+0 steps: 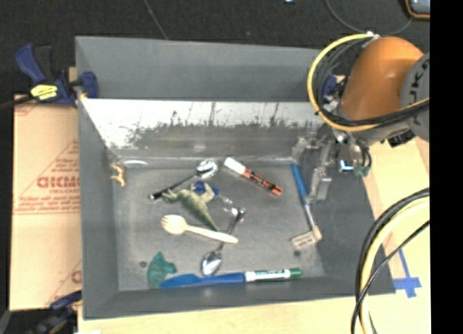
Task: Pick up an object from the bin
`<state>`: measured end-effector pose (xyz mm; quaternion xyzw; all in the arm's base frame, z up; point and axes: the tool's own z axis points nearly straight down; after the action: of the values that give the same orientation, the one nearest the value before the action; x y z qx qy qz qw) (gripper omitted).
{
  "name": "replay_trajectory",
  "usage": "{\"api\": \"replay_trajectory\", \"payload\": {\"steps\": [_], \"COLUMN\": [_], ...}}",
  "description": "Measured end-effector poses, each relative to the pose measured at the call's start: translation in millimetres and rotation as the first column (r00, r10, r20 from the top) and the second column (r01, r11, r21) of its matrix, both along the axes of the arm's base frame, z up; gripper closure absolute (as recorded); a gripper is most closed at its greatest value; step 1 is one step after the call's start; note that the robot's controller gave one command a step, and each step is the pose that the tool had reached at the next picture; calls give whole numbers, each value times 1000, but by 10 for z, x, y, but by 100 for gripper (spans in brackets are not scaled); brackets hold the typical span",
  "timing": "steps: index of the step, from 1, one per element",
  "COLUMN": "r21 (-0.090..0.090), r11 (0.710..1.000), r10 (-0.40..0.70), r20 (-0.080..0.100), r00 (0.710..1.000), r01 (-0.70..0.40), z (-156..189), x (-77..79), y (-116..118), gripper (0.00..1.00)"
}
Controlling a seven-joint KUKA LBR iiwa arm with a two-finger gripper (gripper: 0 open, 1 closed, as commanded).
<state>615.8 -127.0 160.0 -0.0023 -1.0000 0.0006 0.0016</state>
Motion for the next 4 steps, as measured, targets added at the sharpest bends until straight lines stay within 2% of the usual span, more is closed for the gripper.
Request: {"api": "replay_trajectory", "payload": {"steps": [1, 2, 3, 4], "r21": [-2, -1, -1, -2], "r11": [1000, 984, 975, 981], "r10": [4, -179, -221, -196], "r20": [8, 0, 18, 5], "r00": [1000, 984, 975, 981], "r01": [-4, 179, 221, 196], "z": [44, -887, -174, -589], "x": [20, 364, 399, 301], "y": [3, 376, 367, 602], "gripper": [0, 0, 0, 0]}}
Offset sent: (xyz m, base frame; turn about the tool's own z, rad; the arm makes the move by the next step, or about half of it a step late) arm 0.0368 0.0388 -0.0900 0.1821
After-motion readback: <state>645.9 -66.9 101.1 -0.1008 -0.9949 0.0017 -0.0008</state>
